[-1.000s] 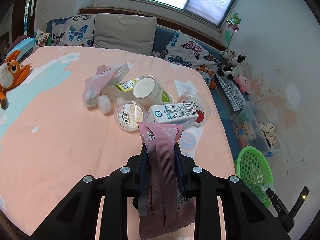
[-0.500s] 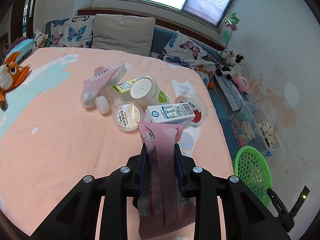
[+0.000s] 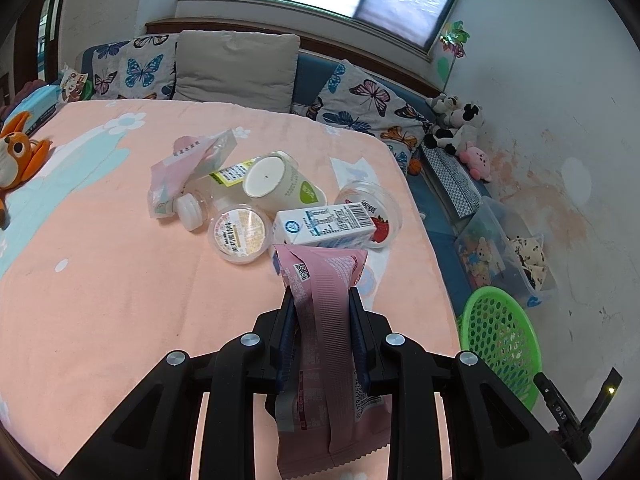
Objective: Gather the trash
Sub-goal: 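Open the right tool to drop the clear cup into the basket, then carry the pink wrapper over the green basket and open the left tool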
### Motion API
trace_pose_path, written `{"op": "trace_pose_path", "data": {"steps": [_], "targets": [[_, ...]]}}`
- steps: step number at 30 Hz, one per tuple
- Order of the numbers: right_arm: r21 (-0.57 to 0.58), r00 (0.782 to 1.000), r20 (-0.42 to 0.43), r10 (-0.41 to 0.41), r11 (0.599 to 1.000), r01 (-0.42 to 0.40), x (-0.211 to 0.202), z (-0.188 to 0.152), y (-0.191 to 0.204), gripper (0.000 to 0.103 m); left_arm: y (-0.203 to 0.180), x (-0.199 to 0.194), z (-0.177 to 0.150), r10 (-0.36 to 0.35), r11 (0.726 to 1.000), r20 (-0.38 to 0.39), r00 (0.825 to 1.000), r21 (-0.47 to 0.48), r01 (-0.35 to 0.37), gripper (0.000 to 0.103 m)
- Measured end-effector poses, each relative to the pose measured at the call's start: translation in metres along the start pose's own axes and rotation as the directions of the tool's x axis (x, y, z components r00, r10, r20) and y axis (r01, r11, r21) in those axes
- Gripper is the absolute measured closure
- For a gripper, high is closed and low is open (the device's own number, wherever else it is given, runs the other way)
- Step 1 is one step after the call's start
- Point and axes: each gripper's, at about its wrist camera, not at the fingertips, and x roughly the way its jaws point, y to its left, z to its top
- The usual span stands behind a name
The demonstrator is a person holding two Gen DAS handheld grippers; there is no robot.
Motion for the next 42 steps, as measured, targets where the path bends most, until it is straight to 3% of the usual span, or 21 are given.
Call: {"op": "trace_pose_path", "data": {"steps": [26,42], "targets": [[0.002,0.999,0.043,-0.012,1.000,0.012,-0.030,-0.007,-0.012,0.032,-0.063,0.010,-0.008,-0.072,0.990,-0.034,0.997,0.118,0.075,0.078],[-0.007,0.998,0.053,-0.019,1.000,0.020,-0.040,-0.014,-0.020,0.028,-0.143,0.043,-0.023,-0.155,0.950,-0.140,0.978,0.249,0.187,0.078]]}}
